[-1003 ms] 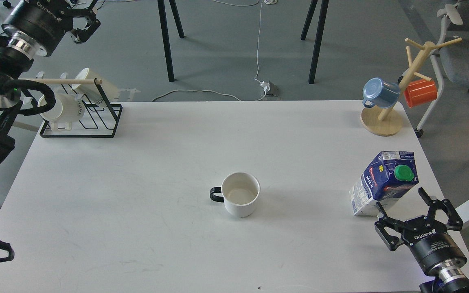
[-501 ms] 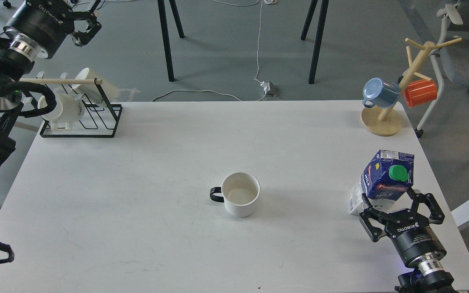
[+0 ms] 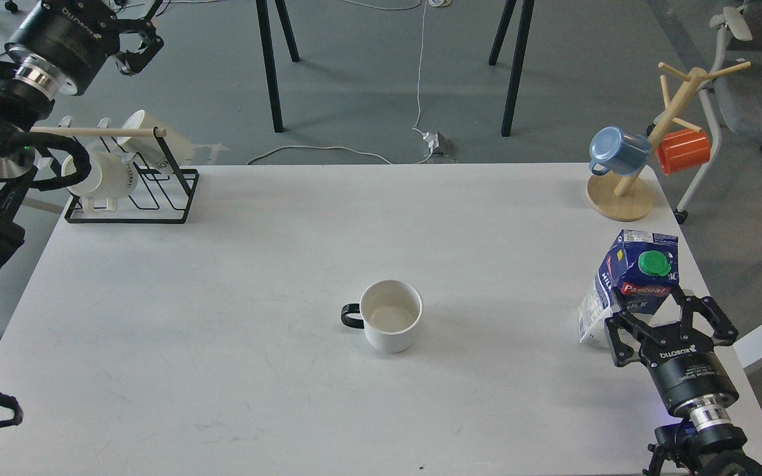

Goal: Place cup and milk with both arms
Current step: 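Close the right gripper around the milk carton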

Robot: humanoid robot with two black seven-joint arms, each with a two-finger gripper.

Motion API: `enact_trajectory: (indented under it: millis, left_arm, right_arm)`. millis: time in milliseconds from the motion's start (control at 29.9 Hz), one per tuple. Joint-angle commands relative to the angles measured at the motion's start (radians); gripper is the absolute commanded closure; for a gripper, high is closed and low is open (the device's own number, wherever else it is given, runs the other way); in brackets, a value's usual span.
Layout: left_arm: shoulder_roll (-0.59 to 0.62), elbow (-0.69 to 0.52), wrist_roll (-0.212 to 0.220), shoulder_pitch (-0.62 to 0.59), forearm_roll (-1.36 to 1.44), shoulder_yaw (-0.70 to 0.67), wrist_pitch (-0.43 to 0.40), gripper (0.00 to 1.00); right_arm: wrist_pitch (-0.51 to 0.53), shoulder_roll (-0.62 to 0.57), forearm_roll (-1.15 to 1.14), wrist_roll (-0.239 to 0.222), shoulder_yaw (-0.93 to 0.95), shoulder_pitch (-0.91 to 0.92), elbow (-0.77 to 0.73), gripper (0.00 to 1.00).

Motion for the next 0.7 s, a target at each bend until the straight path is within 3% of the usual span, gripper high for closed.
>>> enact_trajectory:
  millis: [0, 334, 668]
  left_arm:
    - [-0.001, 0.000, 0.000, 0.002, 0.000, 0.001, 0.001, 0.01]
    - [-0.003, 0.012, 0.000, 0.002, 0.002, 0.001, 0.006, 0.01]
    - [-0.001, 0.011, 0.000, 0.005, 0.003, 0.001, 0.006, 0.01]
  right_arm:
    - [0.000, 0.000, 0.000, 0.000, -0.001, -0.003, -0.008, 0.32]
    - [0.000, 0.000, -0.006, 0.000, -0.001, 0.000, -0.011, 0.59]
    - [0.000, 0.014, -0.037, -0.003, -0.007, 0.000, 0.033, 0.60]
